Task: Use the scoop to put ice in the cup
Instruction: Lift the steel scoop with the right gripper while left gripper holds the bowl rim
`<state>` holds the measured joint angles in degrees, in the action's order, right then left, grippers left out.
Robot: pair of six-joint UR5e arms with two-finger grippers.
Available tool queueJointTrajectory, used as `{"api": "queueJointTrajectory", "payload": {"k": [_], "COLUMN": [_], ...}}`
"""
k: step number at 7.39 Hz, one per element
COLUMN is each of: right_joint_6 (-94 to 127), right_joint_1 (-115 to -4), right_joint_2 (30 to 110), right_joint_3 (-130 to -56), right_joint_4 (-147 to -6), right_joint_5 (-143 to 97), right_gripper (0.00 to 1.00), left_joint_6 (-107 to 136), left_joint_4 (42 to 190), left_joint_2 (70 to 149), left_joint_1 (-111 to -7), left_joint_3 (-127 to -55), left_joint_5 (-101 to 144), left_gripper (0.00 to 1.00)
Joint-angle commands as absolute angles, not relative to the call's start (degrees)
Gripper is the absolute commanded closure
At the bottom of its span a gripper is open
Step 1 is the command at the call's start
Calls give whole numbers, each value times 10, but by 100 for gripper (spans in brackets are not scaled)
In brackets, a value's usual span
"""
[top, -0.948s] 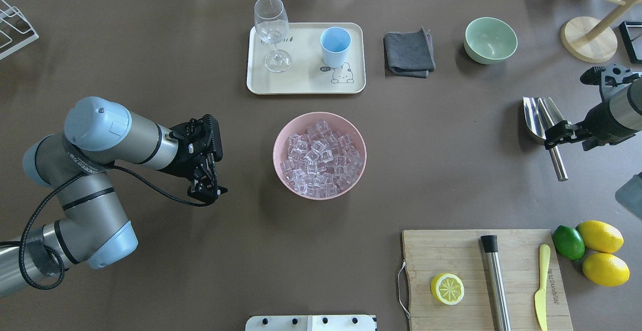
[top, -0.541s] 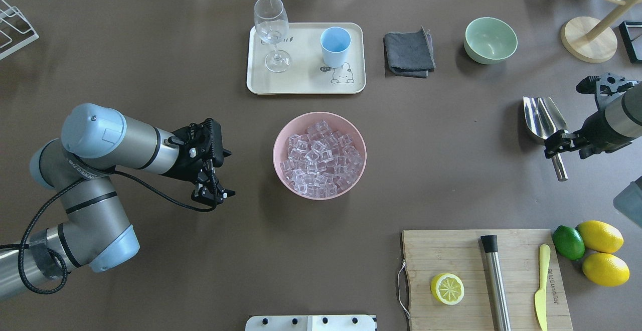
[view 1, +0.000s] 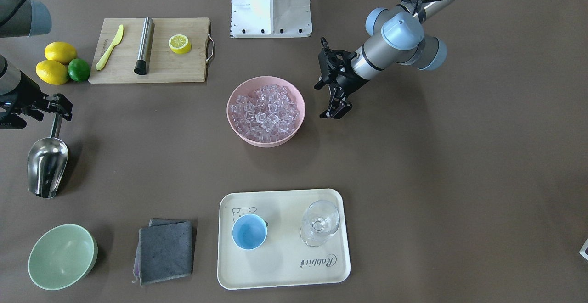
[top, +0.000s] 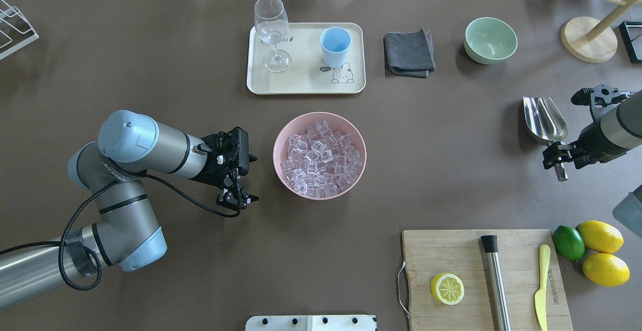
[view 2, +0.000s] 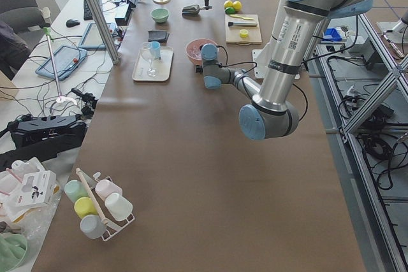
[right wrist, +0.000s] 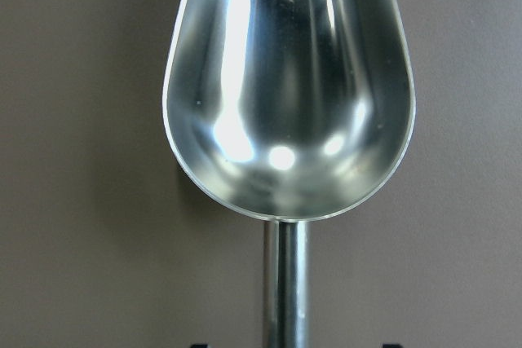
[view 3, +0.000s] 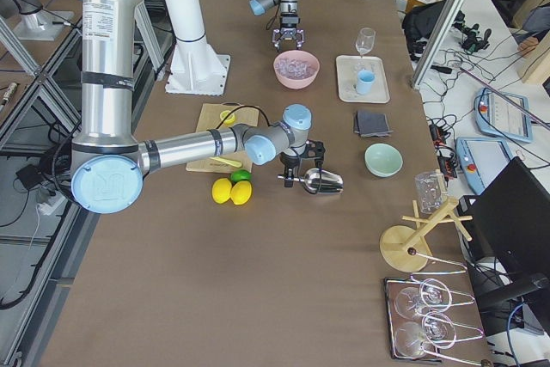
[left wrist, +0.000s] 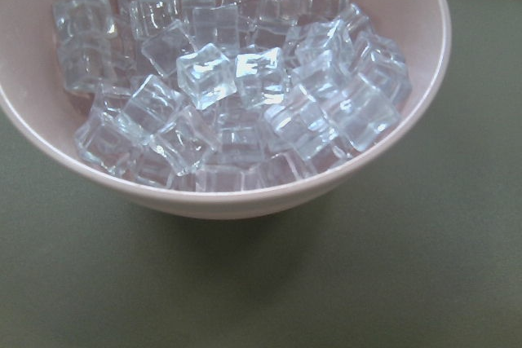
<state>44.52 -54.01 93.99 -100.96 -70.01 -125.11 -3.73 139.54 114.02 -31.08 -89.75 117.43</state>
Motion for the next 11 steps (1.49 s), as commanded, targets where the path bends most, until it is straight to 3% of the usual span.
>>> {"api": "queueJointTrajectory", "payload": {"k": [1,2,5,7,9,11], "right_joint_6": [446,449,450,449,443,410], "right_joint_1": [-536,-535,-527,-527,-527,-528], "right_joint_2": [956,956,955,952,954,960], "right_joint_3": [-1005,-1009,-1005,-1007,-1026,-1101], "right_joint_4": [-674,-673,-674,-675,-686,-782], "right_joint_5": [-1252,-1253,-1255,-1256,-1252,-1252], "right_gripper": [35,51,60,100,100,100], "left_joint_6": [-85,-88,-87,-84,-83,-83], "left_joint_4": [1404,1404,1420,1417,1418,1417], "left_joint_2": [1153,1153,1155,1156,1156,1155], "left_joint_1": [-312,-318,-319,-317,-316,-316], "left_joint_3": [-880,-880,-877,-877,-876,-876], "left_joint_5": [1174,1174,1138,1137,1138,1139], "left_gripper": [2,2,2,2,2,2]}}
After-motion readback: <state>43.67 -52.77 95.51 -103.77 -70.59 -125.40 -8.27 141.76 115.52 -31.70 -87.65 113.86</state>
